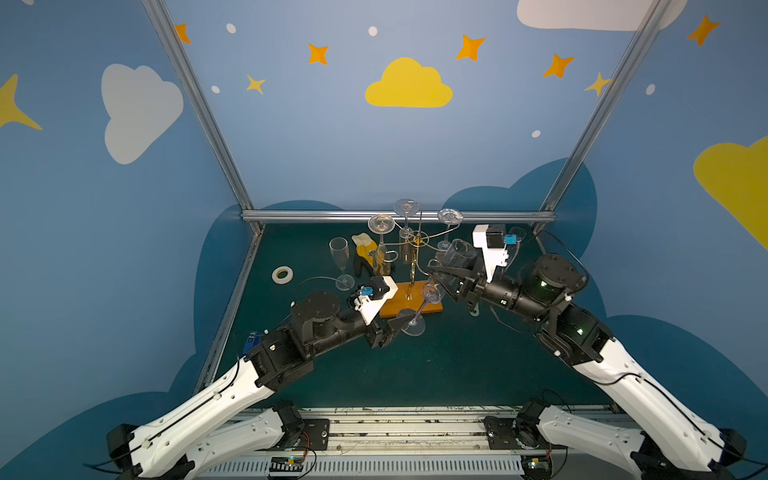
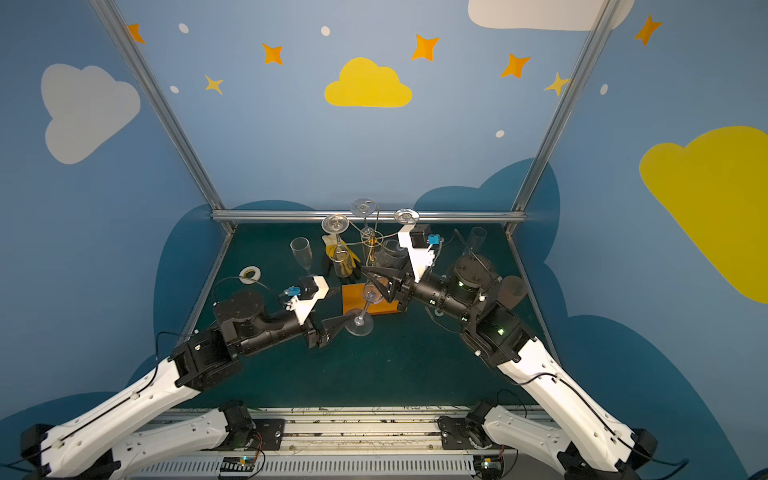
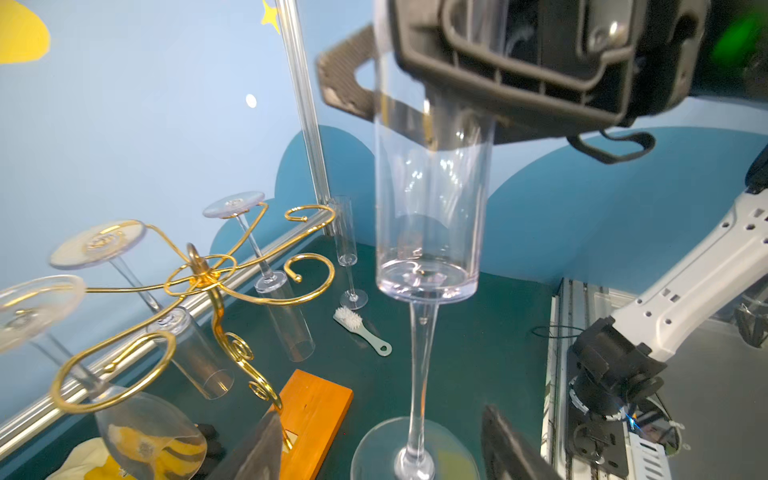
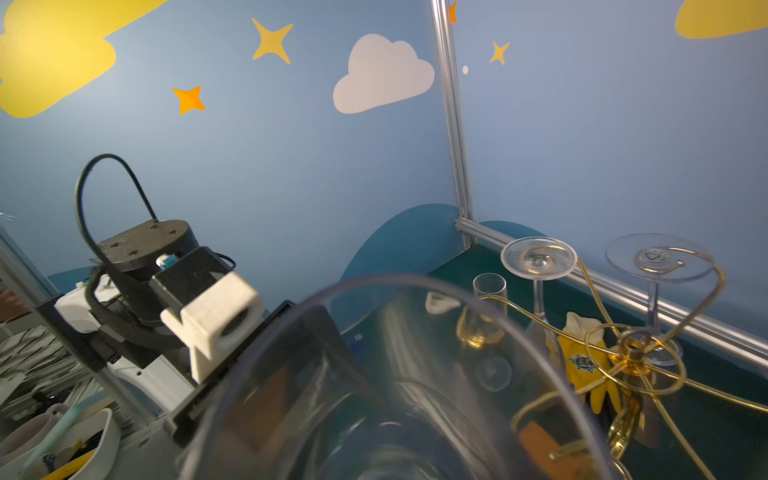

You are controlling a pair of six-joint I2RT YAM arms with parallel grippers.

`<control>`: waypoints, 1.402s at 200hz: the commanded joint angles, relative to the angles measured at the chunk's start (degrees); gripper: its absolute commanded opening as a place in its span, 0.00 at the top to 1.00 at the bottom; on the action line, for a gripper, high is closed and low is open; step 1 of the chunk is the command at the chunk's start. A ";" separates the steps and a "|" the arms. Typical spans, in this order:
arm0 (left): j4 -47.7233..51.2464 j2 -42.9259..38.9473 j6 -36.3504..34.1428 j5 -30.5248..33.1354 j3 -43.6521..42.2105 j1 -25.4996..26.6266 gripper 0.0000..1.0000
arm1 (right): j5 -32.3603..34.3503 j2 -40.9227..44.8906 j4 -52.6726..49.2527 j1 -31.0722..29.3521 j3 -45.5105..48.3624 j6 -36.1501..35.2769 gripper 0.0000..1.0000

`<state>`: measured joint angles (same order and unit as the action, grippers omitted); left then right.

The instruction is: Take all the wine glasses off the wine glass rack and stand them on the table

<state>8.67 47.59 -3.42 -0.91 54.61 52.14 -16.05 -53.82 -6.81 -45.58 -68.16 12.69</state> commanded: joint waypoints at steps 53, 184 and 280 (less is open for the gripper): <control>-5.75 -8.90 3.48 13.82 -6.30 0.02 0.23 | 18.81 12.10 -7.74 0.73 9.79 -9.40 0.73; -5.15 -11.47 6.18 19.62 -8.45 -0.02 0.22 | 31.40 21.33 2.39 11.70 32.38 -15.87 0.74; -8.31 -15.20 7.72 23.82 -11.34 -0.10 0.18 | 28.09 17.76 10.36 22.02 38.29 -17.07 0.75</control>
<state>2.72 33.32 3.44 20.97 43.66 52.14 13.65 -35.68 -1.96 -25.39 -30.61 -3.95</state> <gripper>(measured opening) 0.816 0.465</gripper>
